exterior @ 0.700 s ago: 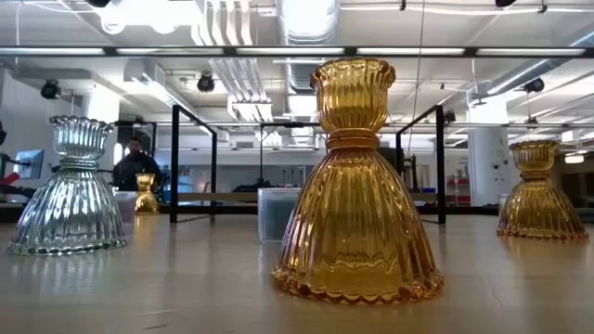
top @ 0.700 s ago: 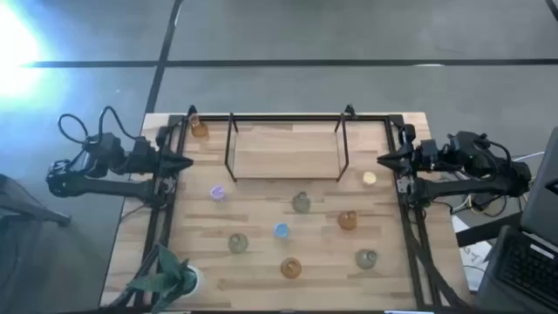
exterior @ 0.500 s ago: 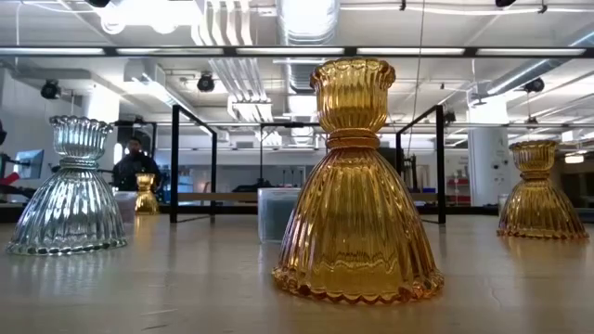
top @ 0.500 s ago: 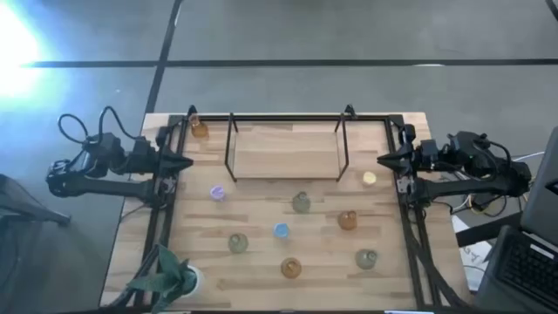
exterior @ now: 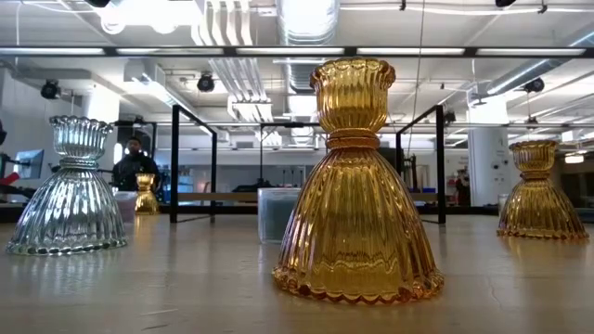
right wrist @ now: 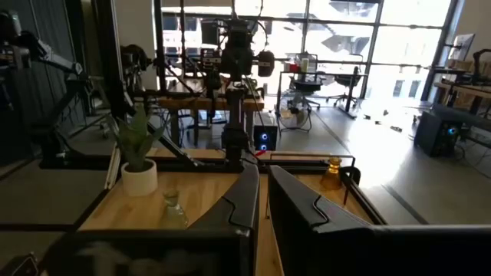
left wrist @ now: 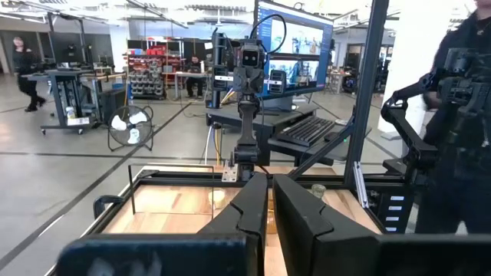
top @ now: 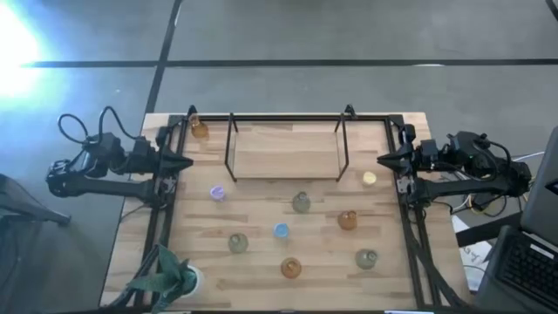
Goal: Pick & Place candle stick holders
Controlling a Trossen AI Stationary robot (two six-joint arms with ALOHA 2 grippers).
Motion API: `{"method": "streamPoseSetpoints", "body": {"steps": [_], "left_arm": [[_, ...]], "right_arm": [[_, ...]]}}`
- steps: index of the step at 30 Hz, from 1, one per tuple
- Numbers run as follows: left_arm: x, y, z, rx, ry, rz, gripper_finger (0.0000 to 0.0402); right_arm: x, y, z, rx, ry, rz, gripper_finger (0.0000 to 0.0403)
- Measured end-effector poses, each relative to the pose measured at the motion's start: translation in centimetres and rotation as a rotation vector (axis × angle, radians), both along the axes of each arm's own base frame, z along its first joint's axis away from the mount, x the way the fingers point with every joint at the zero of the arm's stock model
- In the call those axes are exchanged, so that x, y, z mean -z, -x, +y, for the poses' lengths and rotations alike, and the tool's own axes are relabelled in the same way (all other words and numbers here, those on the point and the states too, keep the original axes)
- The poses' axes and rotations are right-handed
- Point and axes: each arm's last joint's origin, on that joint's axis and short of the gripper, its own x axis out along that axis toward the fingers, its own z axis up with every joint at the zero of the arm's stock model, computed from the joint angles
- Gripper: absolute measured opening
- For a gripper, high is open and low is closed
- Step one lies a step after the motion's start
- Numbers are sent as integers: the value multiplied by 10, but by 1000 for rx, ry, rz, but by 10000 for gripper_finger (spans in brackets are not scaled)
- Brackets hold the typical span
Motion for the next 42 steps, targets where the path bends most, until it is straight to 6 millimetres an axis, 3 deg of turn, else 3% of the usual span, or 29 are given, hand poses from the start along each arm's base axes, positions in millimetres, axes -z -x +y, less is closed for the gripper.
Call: {"method": "streamPoseSetpoints", "body": {"steps": [15, 20, 25, 29, 36, 42], "left_arm": [[0, 0, 0, 0, 0, 0, 30], [0, 0, 0, 0, 0, 0, 30], [0, 0, 0, -2, 0, -1, 30], [-4, 0, 2, -67, -10, -42, 30], [-26, -5, 7, -234, 25, -261, 30], [-47, -9, 10, -342, 72, -481, 30]], "right_arm": [[-3, -1, 0, -1, -2, -26, 27], [-20, -1, 0, -2, -16, -207, 27], [-40, 3, 0, -32, -156, -406, 27], [-48, 2, 0, -24, -106, -499, 27], [-75, -33, -5, 166, 15, -443, 27], [-109, -68, -8, 243, 106, -247, 27]]}}
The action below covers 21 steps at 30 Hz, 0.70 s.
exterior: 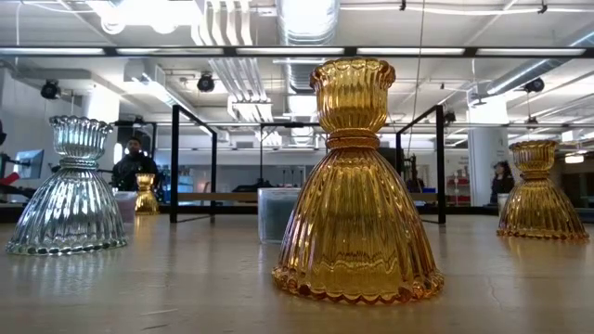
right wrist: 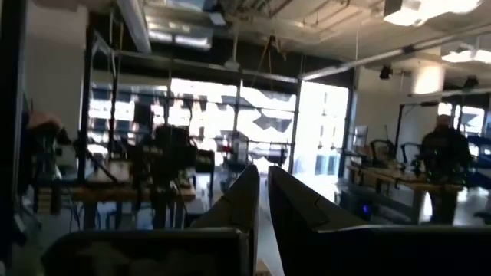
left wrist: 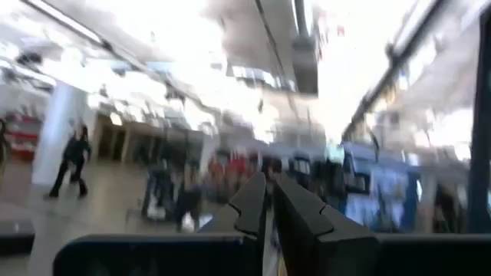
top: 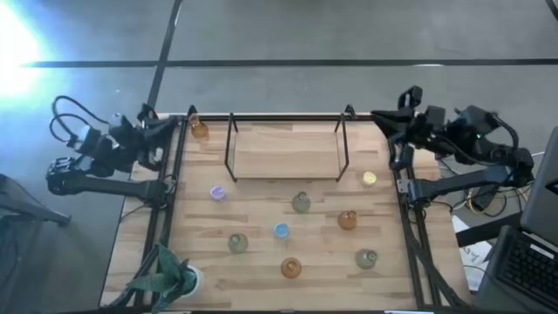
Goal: Pick & Place candle stick holders
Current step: Put the top left yellow glass candle holder on the shelf
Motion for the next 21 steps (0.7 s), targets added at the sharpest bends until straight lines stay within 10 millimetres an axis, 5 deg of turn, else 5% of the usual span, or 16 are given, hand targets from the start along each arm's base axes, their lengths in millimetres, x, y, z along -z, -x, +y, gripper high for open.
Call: {"method": "streamPoseSetpoints", "body": {"steps": [7, 11, 21], "left_arm": [[-19, 8, 1, -109, -97, -50, 30], [-26, 19, 9, -385, 2, 72, 30], [-25, 25, 13, -601, 23, 387, 31]], "right_arm": [[-15, -19, -6, 146, -208, 416, 27], [-15, -17, -9, 311, -333, 583, 27], [-7, -41, -15, 534, -328, 602, 27]]}}
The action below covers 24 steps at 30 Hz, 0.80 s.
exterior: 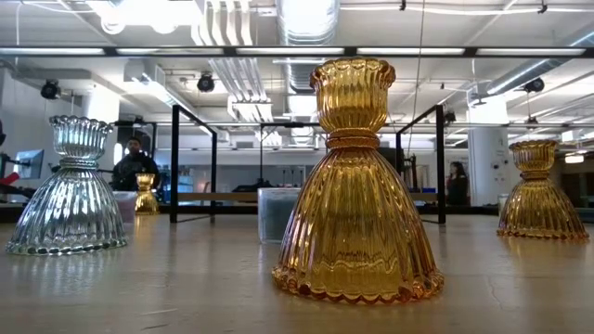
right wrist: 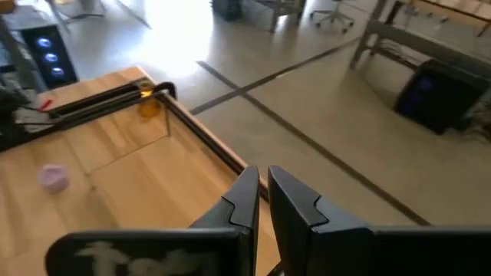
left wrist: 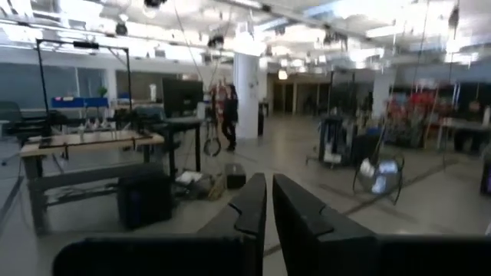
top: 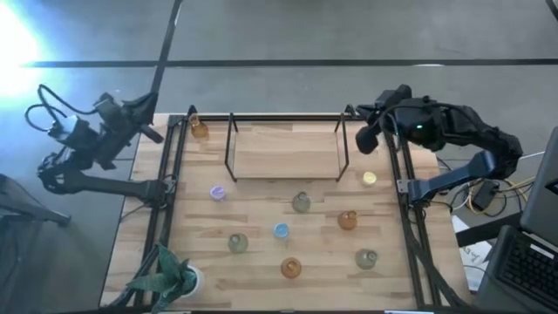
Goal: Pick & Place candle stick holders
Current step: Put the top left yellow glass candle holder on the shelf
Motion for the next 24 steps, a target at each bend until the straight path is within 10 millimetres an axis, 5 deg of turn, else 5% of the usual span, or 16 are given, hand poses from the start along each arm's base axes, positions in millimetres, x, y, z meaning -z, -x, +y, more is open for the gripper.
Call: {"method": "streamPoseSetpoints", "body": {"steps": [8, 16, 24], "left_arm": [[-4, -8, 1, -37, 54, 77, 88], [19, -19, 4, -233, 151, 175, 163], [42, -30, 13, -343, 279, 184, 170]], "right_arm": [[-2, -10, -2, 31, 54, -13, 27], [-6, -4, -2, 37, 49, -45, 27], [-5, -6, -2, 41, 50, -44, 27]]}}
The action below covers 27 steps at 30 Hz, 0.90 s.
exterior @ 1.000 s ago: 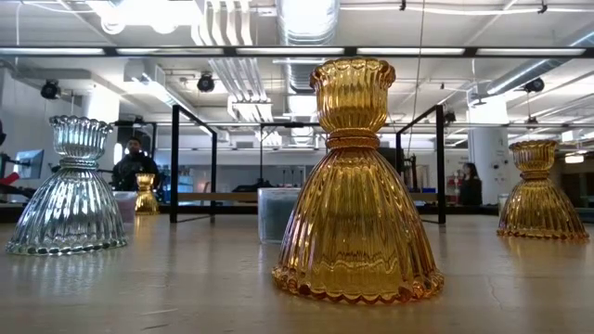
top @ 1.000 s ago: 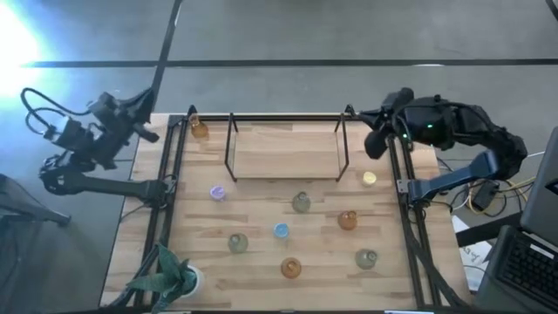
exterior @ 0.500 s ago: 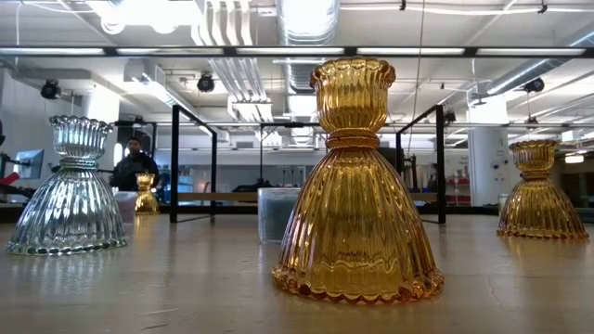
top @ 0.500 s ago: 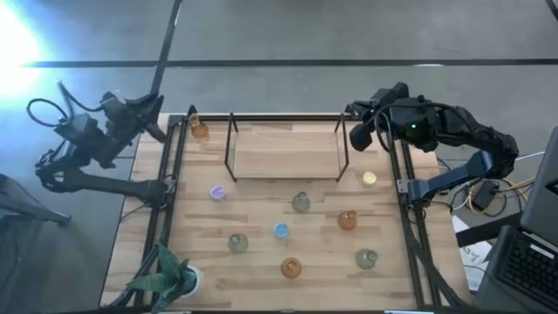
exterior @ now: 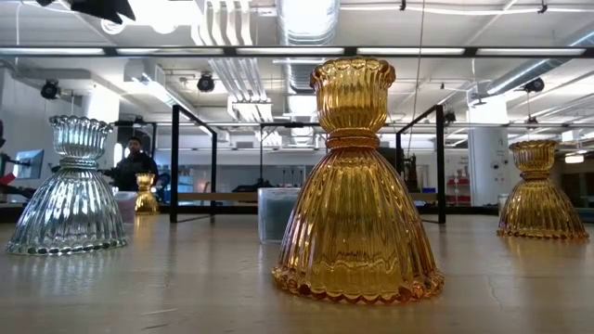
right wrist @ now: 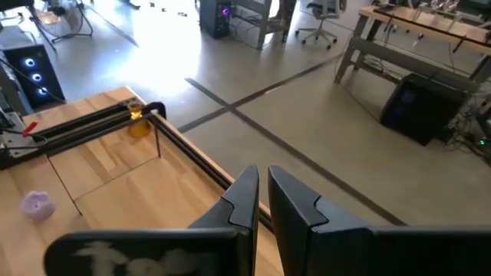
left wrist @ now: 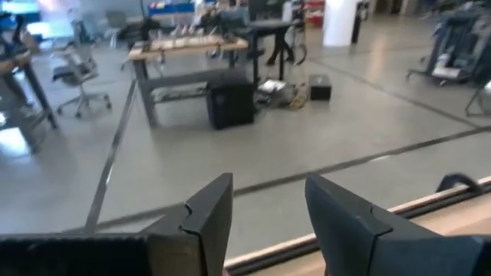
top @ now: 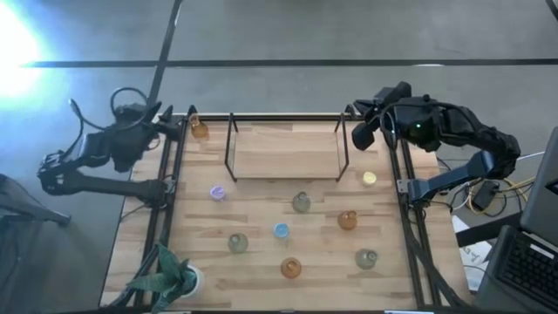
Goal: Pick & Place candle stick holders
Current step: Put the top left yellow glass candle holder on the shelf
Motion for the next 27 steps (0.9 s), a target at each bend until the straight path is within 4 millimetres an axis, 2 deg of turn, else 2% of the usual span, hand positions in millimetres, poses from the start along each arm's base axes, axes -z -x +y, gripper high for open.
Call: {"method": "streamPoseSetpoints", "body": {"steps": [6, 16, 19, 23, 27], "left_arm": [[11, -8, 25, -35, 159, 33, 169], [32, 0, 98, -92, 499, 92, 169], [39, -5, 104, -115, 548, 115, 169], [41, -15, 109, -37, 602, 109, 169], [45, -33, 115, -15, 621, 85, 169]], "right_arm": [[0, -2, 0, 8, 4, -3, 27], [0, -3, 0, 18, -9, -24, 27], [1, -5, 0, 18, -8, -21, 27], [3, -10, -1, 21, 3, -4, 27], [4, -12, -2, 25, 4, 2, 27]]}}
